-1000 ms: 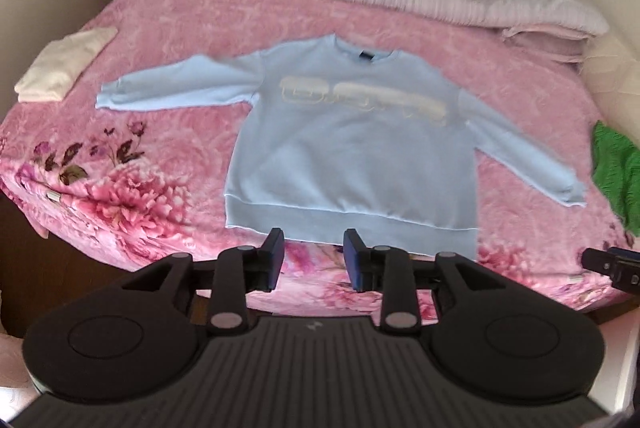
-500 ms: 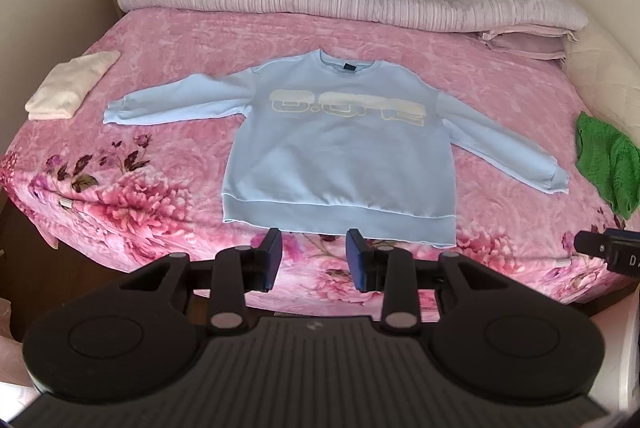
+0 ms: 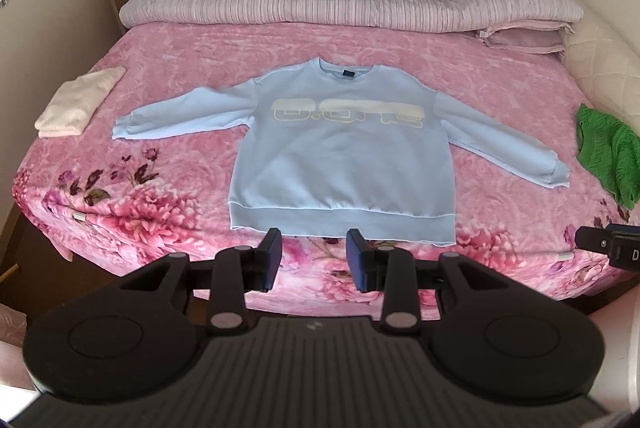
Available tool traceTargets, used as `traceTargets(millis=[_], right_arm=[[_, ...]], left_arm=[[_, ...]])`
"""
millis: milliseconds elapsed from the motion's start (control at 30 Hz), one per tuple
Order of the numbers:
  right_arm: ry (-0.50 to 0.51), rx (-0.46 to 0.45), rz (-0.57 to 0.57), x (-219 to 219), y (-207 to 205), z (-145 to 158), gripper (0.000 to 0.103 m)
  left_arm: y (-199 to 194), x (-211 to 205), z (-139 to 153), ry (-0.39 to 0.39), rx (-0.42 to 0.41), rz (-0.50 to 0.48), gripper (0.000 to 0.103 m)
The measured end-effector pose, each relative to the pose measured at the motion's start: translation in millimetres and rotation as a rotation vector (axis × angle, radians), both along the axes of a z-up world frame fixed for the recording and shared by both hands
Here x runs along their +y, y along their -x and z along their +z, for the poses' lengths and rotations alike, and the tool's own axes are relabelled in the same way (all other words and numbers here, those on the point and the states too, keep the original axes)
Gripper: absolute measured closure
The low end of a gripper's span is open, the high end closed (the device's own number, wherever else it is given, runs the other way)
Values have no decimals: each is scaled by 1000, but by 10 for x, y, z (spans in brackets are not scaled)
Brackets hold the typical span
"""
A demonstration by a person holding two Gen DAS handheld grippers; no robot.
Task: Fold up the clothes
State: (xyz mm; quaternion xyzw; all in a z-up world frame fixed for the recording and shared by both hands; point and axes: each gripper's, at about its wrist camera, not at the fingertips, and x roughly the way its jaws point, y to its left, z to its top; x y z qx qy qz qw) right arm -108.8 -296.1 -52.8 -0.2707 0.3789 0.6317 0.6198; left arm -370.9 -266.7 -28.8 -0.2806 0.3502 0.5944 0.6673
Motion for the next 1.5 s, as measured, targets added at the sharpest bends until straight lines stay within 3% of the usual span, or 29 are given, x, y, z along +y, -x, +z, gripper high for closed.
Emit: traceTargets(millis=[500,933,1033,1200,1333,1500], right_arm=[[37,18,-29,50,-72,-58,52],[32,41,-54,311,-178,-156,52],[4,70,-84,459,-295,-207,52],[-60,119,-109,831,-431,-301,52],[-59,167,-67,1282,-373,-554,52],[29,148,-20,1998,-90,-1153,52]], left_arm=[[-110,5,-70,31,21,-37,70],[-66,367,-257,51,-44,-36,70],[78,550,-370,71,-116,-18,70],[612,1049,-625,82,-255,123,70],[1086,1537,-931,90,-347,264,65],[1545,2364,-1532,167,-315,359,65]])
